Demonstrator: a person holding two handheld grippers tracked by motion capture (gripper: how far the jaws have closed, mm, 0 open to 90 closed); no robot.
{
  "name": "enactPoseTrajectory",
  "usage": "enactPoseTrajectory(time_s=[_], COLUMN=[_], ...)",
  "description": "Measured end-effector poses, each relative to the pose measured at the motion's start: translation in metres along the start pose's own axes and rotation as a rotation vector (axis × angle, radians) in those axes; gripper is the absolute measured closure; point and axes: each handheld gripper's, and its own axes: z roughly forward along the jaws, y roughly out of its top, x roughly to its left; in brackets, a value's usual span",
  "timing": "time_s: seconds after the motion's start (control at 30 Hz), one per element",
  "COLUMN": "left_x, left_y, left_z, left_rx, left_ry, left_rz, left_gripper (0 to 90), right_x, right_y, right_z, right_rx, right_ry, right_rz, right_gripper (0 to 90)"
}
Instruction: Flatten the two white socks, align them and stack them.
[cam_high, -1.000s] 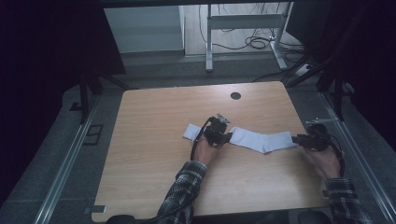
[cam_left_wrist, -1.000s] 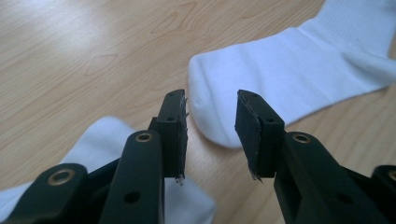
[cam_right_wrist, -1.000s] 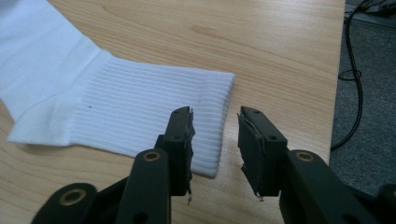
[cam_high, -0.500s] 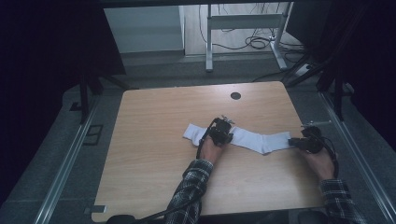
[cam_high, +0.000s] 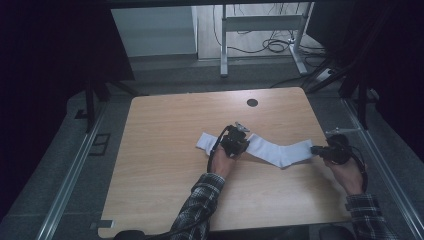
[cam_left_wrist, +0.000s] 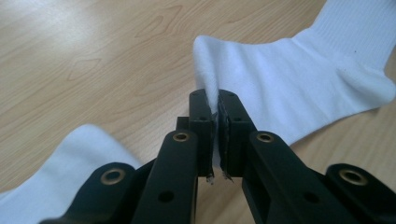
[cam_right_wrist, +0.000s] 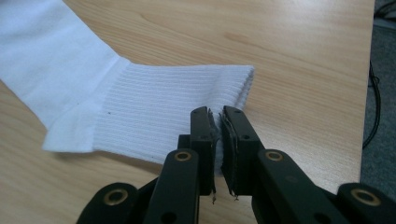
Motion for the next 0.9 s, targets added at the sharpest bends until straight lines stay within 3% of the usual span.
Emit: enactPoseTrajectory(time_s=[0.4, 0.63, 0.9], left_x=[0.006, 0.016, 0.03], left_y=[-0.023, -0.048, -0.081], left_z=[-0.061, -0.095, -0.12], left_rx=[-0.067, -0.079, -0.095], left_ry=[-0.013, 0.009, 0.023], left_rz=[-0.003, -0.023, -0.077], left_gripper=[85.3, 85.3, 85.2], right_x=[0.033, 0.06, 0.091], right_y=[0.009, 0.014, 0.018], right_z=[-0.022, -0.02, -0.011], right_rx=[-0.048, -0.063, -0.057], right_ry=[0.082, 0.144, 0.191], right_rz=[-0.065, -0.11, -0.166], right_gripper=[83.0, 82.9, 82.8])
